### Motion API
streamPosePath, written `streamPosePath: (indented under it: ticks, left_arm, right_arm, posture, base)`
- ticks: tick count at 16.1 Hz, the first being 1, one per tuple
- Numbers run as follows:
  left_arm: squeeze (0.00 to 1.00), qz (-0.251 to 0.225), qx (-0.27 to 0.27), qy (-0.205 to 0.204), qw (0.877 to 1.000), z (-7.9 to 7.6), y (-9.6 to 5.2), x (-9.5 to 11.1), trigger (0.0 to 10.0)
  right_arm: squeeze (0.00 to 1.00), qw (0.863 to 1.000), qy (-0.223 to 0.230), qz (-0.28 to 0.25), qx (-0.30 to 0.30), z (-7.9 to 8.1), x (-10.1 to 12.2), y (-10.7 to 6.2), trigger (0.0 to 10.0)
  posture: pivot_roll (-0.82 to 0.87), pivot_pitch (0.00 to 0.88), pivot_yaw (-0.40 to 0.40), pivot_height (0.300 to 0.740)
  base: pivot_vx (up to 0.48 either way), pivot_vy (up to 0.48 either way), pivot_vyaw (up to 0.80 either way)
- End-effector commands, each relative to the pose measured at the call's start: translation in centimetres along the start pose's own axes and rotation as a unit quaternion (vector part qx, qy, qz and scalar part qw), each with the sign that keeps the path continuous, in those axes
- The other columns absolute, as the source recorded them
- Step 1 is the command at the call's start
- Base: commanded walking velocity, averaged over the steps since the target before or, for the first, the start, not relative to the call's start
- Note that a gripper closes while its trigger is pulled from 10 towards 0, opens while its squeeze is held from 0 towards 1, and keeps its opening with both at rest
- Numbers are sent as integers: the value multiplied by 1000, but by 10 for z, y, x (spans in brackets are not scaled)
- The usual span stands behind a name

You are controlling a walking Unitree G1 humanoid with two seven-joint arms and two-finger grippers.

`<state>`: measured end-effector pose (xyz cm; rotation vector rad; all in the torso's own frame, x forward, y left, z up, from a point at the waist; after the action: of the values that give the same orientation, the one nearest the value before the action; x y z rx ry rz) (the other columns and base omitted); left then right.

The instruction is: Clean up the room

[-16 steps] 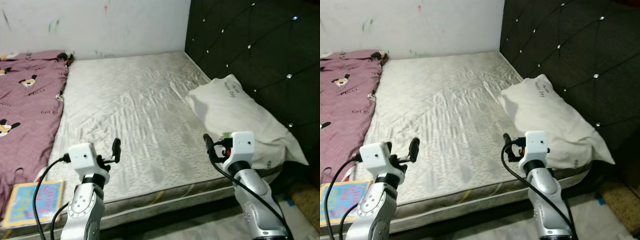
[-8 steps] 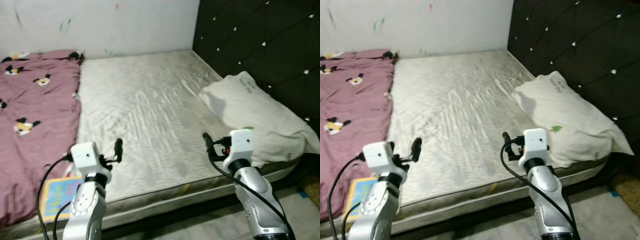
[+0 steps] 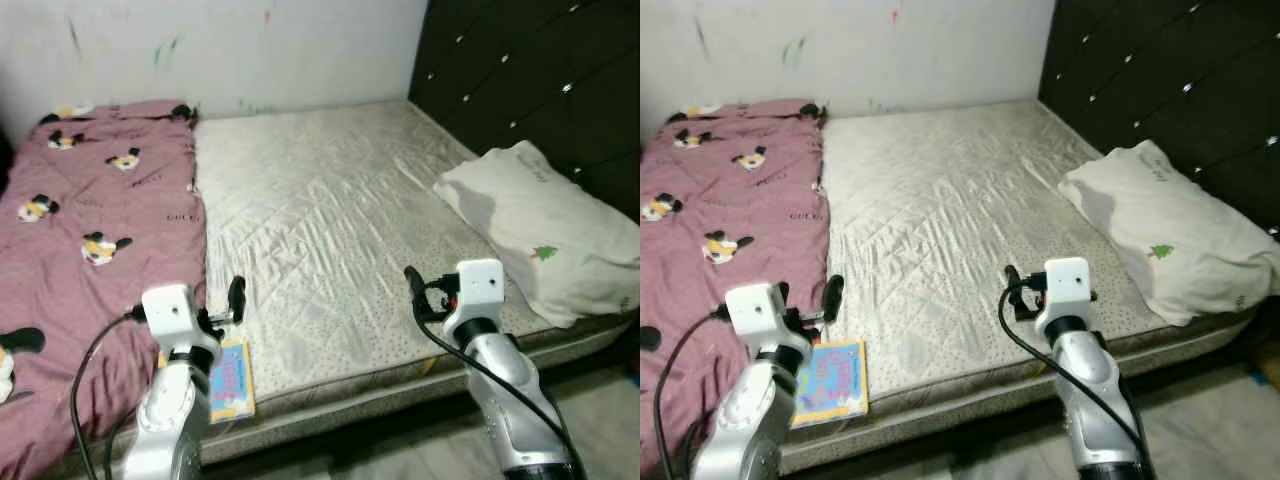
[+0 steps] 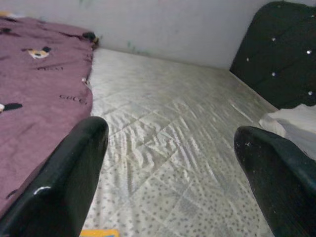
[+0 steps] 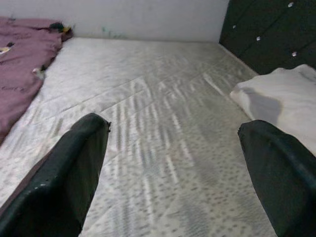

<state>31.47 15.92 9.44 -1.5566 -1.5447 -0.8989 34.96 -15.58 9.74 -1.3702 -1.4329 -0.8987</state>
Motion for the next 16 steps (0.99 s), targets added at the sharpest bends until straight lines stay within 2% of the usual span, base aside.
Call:
streamPosePath:
  ticks: [1,4,7,9,16]
  left_arm:
    - [0,-8,-1,1,1000,1,0,5,10000]
    - [0,-9,-16,-7,1000,-3,-1,6,10000]
    - [0,-9,-21,-7,1000,-4,-2,6,10000]
    - [0,-7,-21,-7,1000,-4,-2,6,10000]
    - [0,-3,-20,-12,1000,-6,-1,3,10000]
  right_arm:
    - [0,1000,-5,-12,-1,-1,7,2,10000]
    - [0,1000,-9,-15,0,0,8,2,10000]
    - [0,1000,-11,-13,-1,0,7,2,10000]
    - [0,1000,-10,-11,-1,0,6,3,10000]
    - [0,1000,-9,-6,-5,0,3,2,10000]
  posture:
    - [9,13,-8,740]
    - [9,15,-9,740]
    - [13,16,-8,740]
    - [13,16,-8,740]
    - [10,20,-4,740]
  base:
    - [0,0,0]
    - [0,0,0]
    - [277,0,719]
    - [276,0,0]
    - [0,0,0]
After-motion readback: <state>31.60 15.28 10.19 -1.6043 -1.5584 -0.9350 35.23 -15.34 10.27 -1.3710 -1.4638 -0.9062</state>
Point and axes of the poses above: a point about 5 cm out from each wrist's last joint towards the gripper, its own y axis pointing out of the wrist towards the gripper, its own x axis along the axis of the wrist's last joint, z = x × y, the point moved 6 cm from there along y, pointing out of the wrist towards the gripper, and after that the axes turned 15 degrees about -y, right-handed, at the moved point
